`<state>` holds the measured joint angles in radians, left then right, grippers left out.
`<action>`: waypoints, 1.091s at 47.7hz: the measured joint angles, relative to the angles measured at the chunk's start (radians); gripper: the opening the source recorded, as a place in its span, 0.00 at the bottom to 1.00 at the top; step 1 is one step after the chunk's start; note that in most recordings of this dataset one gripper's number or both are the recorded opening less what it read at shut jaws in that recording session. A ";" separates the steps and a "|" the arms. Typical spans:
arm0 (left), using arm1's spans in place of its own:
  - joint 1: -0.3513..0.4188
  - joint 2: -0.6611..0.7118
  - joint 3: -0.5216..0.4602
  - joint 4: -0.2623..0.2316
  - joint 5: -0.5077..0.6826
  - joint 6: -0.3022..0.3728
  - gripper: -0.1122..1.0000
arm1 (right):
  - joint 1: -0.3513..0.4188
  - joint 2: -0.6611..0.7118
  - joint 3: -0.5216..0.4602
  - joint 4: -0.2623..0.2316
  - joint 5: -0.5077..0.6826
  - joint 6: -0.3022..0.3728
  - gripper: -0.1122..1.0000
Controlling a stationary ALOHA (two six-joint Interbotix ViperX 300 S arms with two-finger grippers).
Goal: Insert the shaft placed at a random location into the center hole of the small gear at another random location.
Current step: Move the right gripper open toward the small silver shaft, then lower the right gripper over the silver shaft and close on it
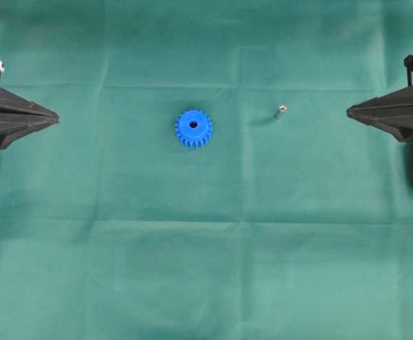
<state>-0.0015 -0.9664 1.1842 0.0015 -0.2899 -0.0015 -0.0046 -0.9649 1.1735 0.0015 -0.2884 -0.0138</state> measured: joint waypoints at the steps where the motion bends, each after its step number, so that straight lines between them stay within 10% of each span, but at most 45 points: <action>1: -0.002 0.000 0.000 0.000 -0.002 0.000 0.10 | -0.002 0.000 0.000 0.000 0.000 0.000 0.11; 25: -0.026 0.006 -0.018 0.009 0.011 -0.002 0.10 | -0.137 0.110 0.011 -0.012 -0.006 -0.015 0.12; 41: -0.026 0.006 -0.018 0.011 0.017 -0.003 0.10 | -0.173 0.379 0.018 -0.012 -0.130 -0.015 0.87; 52: -0.026 0.006 -0.018 0.011 0.025 0.002 0.10 | -0.219 0.604 0.043 0.006 -0.319 -0.017 0.80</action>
<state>-0.0276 -0.9603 1.1658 0.0123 -0.2654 0.0000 -0.2240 -0.3605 1.2164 0.0077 -0.6075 -0.0307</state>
